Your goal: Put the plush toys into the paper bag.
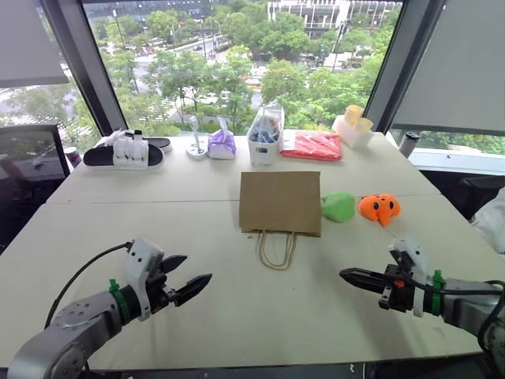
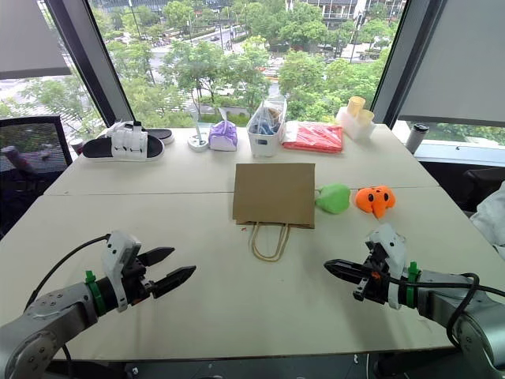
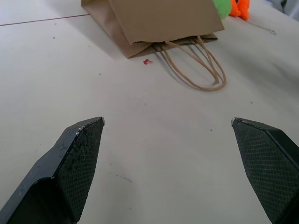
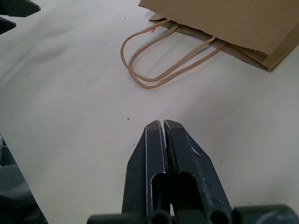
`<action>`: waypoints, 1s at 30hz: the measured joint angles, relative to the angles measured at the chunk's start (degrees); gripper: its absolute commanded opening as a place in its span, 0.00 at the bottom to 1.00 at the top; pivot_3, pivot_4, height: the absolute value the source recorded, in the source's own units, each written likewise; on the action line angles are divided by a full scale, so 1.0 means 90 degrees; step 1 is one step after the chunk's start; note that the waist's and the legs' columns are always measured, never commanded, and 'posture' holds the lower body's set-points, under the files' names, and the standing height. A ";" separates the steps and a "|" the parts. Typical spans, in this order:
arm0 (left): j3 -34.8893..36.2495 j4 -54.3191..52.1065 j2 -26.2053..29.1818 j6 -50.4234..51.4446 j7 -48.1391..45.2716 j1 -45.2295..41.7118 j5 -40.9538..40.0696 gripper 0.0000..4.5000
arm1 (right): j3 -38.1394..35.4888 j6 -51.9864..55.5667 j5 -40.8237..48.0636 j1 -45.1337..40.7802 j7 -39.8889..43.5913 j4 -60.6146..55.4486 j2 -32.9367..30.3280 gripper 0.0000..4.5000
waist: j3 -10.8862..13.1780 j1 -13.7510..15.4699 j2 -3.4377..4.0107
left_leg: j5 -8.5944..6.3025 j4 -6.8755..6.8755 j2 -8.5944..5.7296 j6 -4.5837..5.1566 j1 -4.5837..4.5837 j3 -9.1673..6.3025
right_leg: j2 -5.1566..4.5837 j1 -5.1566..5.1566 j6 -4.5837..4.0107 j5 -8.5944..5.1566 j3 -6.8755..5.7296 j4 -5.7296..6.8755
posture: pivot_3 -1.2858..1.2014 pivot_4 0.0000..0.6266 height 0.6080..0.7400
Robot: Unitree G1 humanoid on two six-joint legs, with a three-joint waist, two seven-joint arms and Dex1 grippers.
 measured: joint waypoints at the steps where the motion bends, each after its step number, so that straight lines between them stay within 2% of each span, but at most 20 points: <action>1: 0.0000 0.0002 -0.0002 -0.0021 0.0006 -0.0001 0.0009 1.00 | 0.0011 0.0000 0.0000 -0.0012 -0.0001 0.0000 0.0001 0.01 | 0.0000 -0.0001 0.0000 | 0.0000 0.0000 0.0000 0.0000 0.0000 0.0000 | 0.0000 0.0000 0.0000 0.0000 0.0000 0.0000 | 0.52 0.24 1.00; 15: 0.0071 0.0146 0.0150 -0.0047 0.0008 -0.0190 -0.0021 1.00 | 0.0089 0.0000 -0.0002 0.0024 -0.0176 -0.0016 0.0249 0.01 | 0.0000 0.0002 0.0000 | 0.0000 0.0001 -0.0001 0.0000 0.0000 0.0000 | 0.0000 0.0000 0.0000 0.0000 -0.0001 0.0000 | 0.52 0.24 1.00; 21: -0.0162 0.0916 0.0658 -0.0725 -0.0704 -0.1076 0.0636 1.00 | 0.0169 0.0034 -0.0003 0.0005 -0.0360 -0.0156 0.0321 0.01 | 0.0000 0.0009 -0.0001 | 0.0001 0.0001 -0.0003 -0.0001 0.0002 0.0000 | 0.0002 0.0001 0.0000 0.0000 -0.0003 0.0001 | 0.52 0.24 1.00; 24: -0.0910 0.1793 0.0693 -0.1559 -0.1397 -0.2192 0.1325 1.00 | 0.0388 0.0094 0.0025 -0.0088 -0.0567 -0.0492 0.0541 0.01 | -0.0001 0.0015 -0.0003 | 0.0002 0.0003 -0.0008 -0.0003 0.0001 -0.0003 | 0.0002 0.0005 0.0000 0.0000 -0.0010 0.0000 | 0.52 0.24 1.00; 27: -0.2111 0.3176 0.0696 -0.3264 -0.2352 -0.3270 0.2593 1.00 | 0.0614 0.0119 0.0047 -0.0051 -0.0859 -0.0816 0.0836 0.01 | -0.0002 -0.0001 -0.0004 | 0.0003 0.0000 -0.0015 -0.0003 -0.0001 -0.0001 | 0.0003 0.0001 0.0001 0.0001 -0.0012 -0.0001 | 0.52 0.24 1.00; 30: -0.2955 0.4972 0.0170 -0.4985 -0.3000 -0.4207 0.3519 1.00 | 0.0844 0.0122 0.0011 0.0020 -0.1142 -0.0959 0.1069 0.01 | -0.0001 -0.0004 -0.0005 | 0.0003 0.0003 -0.0018 -0.0001 -0.0004 0.0006 | -0.0001 -0.0004 0.0007 0.0004 -0.0011 0.0000 | 0.52 0.24 1.00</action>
